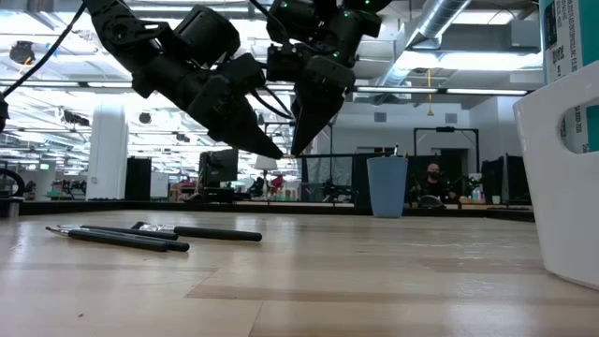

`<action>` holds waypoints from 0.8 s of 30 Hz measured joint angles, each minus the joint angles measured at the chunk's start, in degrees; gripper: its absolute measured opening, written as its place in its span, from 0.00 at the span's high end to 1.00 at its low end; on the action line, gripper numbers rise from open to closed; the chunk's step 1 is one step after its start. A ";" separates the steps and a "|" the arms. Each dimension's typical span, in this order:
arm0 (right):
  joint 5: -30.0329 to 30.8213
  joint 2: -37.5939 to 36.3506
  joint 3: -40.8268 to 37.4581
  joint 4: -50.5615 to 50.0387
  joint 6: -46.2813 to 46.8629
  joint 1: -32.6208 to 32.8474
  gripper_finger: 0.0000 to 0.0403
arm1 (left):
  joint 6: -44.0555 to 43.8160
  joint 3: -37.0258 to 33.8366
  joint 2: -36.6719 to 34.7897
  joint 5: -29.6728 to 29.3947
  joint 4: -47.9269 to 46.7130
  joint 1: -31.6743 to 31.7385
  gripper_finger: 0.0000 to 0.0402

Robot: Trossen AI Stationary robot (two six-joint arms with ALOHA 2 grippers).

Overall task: Pick & Place Paint Supplies
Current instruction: Put the orange paintbrush into the blue cup

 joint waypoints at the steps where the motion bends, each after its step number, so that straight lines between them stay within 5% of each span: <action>1: 0.00 0.00 0.00 -0.04 0.16 0.02 0.59 | 0.01 0.00 0.00 0.00 0.04 -0.02 1.00; 24: -0.48 -0.09 -1.22 1.79 1.70 -0.05 0.68 | 0.00 0.00 -0.02 -1.21 1.79 -0.39 1.00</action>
